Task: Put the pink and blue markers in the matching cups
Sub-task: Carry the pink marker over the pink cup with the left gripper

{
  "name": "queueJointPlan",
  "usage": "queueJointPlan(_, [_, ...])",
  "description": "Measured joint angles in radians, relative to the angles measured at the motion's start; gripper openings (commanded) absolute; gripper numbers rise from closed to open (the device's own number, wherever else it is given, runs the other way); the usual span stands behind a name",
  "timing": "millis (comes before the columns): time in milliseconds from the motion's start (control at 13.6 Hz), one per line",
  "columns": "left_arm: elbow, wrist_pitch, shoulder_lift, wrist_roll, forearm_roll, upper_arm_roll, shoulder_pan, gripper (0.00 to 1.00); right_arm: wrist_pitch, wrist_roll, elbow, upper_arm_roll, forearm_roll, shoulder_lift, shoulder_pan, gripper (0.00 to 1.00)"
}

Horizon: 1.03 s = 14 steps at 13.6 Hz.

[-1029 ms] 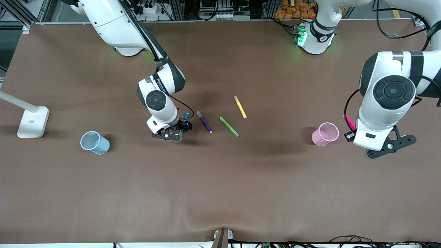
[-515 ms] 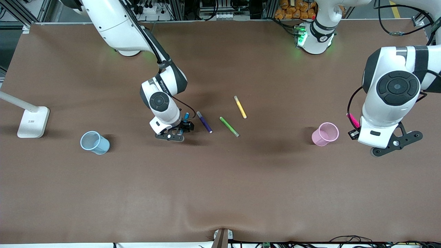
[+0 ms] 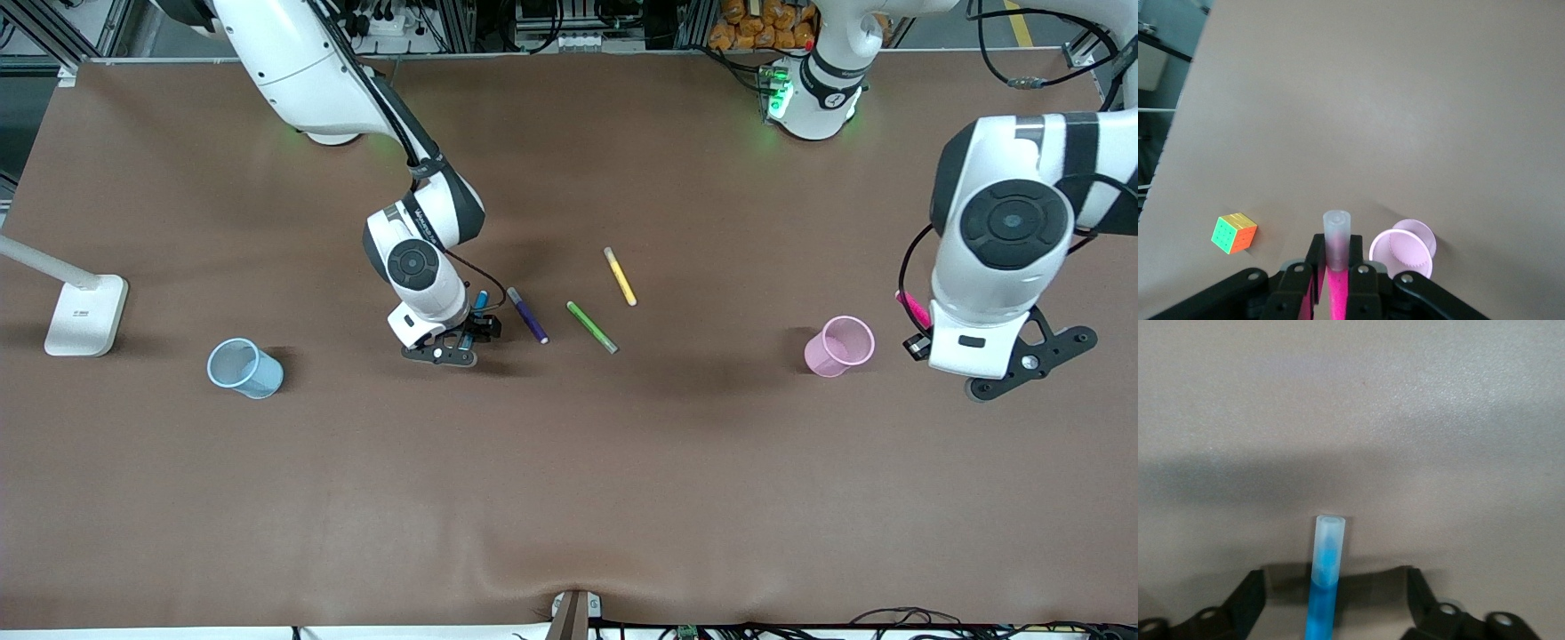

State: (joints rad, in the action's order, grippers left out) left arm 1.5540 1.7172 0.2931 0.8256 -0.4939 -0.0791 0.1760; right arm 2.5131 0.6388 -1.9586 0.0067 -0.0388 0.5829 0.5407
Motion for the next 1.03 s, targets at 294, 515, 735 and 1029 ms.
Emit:
queueJointPlan(294, [0.010, -0.032, 0.032, 0.157, -0.057, -0.003, 0.060, 0.00, 0.000, -0.001, 0.013, 0.000, 0.000, 0.000, 0.000, 0.82])
queueJointPlan(515, [0.020, -0.036, 0.076, 0.298, -0.083, -0.003, 0.062, 0.00, 0.000, -0.008, 0.018, 0.000, 0.001, 0.000, 0.000, 0.15])
queueJointPlan(735, [0.024, -0.036, 0.143, 0.445, -0.129, -0.004, 0.065, 0.00, 0.000, -0.041, 0.019, -0.005, 0.001, 0.000, -0.003, 0.00])
queueJointPlan(1029, [0.025, -0.037, 0.206, 0.568, -0.171, -0.004, 0.075, 0.00, 0.000, -0.059, 0.024, -0.008, 0.001, 0.000, -0.007, 0.00])
